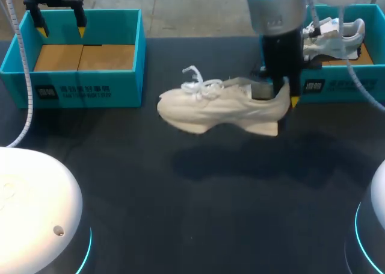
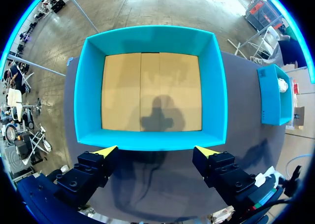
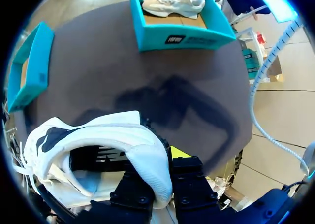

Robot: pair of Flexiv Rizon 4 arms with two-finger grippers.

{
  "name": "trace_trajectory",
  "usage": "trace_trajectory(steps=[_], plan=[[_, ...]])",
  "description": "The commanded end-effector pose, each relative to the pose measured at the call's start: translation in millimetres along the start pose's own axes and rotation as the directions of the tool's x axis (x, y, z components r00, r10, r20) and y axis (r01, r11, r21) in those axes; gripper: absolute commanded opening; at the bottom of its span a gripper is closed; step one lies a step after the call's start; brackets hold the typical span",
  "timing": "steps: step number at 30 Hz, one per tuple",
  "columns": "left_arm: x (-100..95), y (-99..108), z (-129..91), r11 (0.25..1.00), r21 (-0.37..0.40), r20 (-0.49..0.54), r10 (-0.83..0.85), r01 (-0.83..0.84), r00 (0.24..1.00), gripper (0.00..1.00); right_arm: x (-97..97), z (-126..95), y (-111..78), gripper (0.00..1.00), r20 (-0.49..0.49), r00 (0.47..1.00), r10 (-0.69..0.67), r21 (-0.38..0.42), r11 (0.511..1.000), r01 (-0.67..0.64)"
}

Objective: Take the shoe out of the shoebox, open the shoe tongue, remove and reinsert the insole, then place the shoe into the shoebox

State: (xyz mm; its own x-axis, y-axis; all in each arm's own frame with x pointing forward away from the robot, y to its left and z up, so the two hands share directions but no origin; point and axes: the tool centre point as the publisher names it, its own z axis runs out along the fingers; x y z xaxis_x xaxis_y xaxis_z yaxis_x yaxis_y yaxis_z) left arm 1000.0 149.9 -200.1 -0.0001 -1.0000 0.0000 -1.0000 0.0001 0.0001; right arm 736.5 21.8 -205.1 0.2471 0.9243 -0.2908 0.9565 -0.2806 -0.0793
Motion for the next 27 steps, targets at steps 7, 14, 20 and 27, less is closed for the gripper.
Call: trace_trajectory(steps=[7,14,20,27], plan=[[0.0,0,0,1.0,0.0,0.0,0.0,0.0,1.0,1.0,19.6,25,-21.0,0.0,-0.025,1.0,0.005,0.037,0.999,-0.004],[0.0,0,0,1.0,0.0,0.0,0.0,0.0,1.0,1.0,21.4,29,-24.5,0.0,-0.039,0.999,0.003,0.057,0.998,-0.001],[0.0,0,0,1.0,0.0,0.0,0.0,0.0,1.0,1.0,21.4,29,-24.5,0.0,-0.039,0.999,0.003,0.057,0.998,-0.001],[0.0,0,0,1.0,0.0,0.0,0.0,0.0,1.0,1.0,21.4,29,-24.5,0.0,-0.039,0.999,0.003,0.057,0.998,-0.001]])
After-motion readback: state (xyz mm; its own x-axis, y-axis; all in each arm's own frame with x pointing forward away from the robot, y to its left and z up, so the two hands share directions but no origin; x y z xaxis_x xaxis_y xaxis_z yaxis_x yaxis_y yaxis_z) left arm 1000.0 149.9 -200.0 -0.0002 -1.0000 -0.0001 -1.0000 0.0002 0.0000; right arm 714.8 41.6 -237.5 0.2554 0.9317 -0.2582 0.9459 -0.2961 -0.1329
